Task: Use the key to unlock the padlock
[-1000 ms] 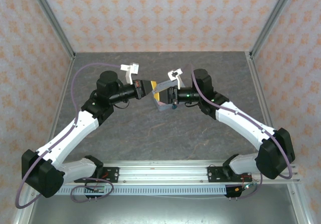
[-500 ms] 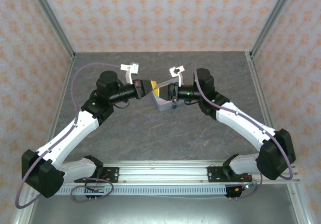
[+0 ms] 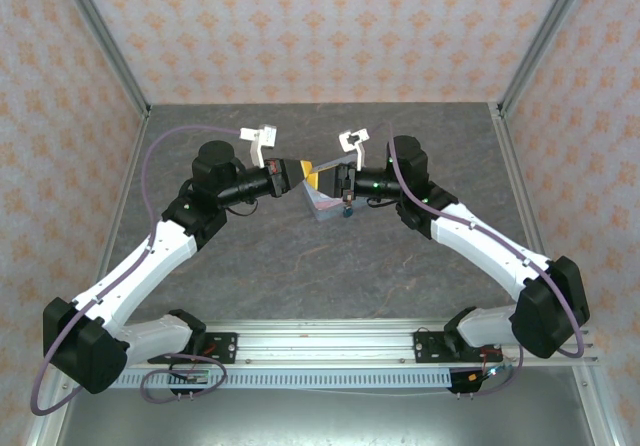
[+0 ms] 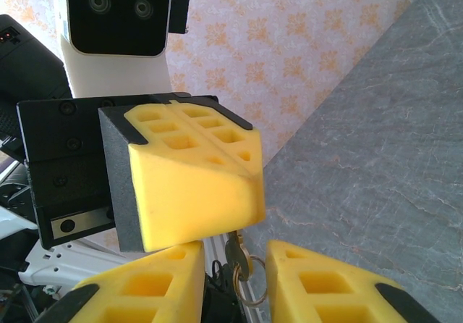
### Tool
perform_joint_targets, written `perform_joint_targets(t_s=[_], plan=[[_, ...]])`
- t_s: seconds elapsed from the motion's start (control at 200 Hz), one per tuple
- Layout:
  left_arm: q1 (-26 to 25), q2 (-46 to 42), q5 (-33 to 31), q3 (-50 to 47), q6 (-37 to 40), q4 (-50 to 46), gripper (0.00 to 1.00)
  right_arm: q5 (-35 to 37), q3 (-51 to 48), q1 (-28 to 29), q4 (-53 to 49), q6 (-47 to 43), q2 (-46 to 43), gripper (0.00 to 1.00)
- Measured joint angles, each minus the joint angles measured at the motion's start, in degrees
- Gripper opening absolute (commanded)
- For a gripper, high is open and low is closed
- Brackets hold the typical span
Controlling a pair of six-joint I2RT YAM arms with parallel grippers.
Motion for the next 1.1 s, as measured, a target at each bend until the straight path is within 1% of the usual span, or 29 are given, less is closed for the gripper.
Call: perform_joint_targets(t_s=[0.215,0.315,0.425,0.575,0.651,0.691,0.741,0.771,0.841,0.906,0.946,1.096], plan=[[0.0,0.0,-0.2,0.0,0.0,0.4,0.00,0.0,-0.1,0.0,0.3,0.0,0.7,0.28],[0.0,0.0,-0.7,-0.1,0.0,0.5,0.00,0.0,-0.4,0.0,0.4,0.2,1.1,0.25],[0.0,0.0,-1.0,-0.2,-0.1,0.5,0.00,0.0,-0.5,0.0,0.7,0.5,1.1,0.19],[0.0,0.0,-1.2,-0.2,0.0,0.5,0.00,0.1,-0.5,0.1,1.4,1.2,1.1,0.05],[0.0,-0.1,-1.4,-0.2,0.0,0.5,0.00,0.3,-0.5,0.0,1.4,0.9,1.1,0.01],[0.0,-0.1,-1.5,-0.2,0.0,0.5,0.09,0.5,-0.5,0.1,1.3,0.9,1.0,0.00],[0.0,-0.1,-1.5,-0.2,0.1,0.5,0.16,0.8,-0.5,0.1,0.9,0.6,0.9,0.00],[0.0,-0.1,-1.5,-0.2,0.1,0.3,0.23,1.2,-0.5,0.1,0.6,0.2,0.7,0.00],[0.0,-0.3,-1.7,-0.2,0.4,-0.3,0.32,2.6,-0.5,0.0,-1.3,-0.8,0.2,0.00],[0.0,-0.9,-2.5,-0.2,1.0,-1.5,0.47,3.9,-0.6,0.0,-3.4,-1.9,-0.7,0.00],[0.0,-1.3,-2.9,-0.1,1.4,-2.2,0.55,4.8,-0.8,0.0,-4.9,-2.8,-1.4,0.00],[0.1,-2.7,-5.6,0.3,2.3,-5.2,0.69,8.6,-1.5,0.0,-12.5,-6.7,-4.8,0.00]])
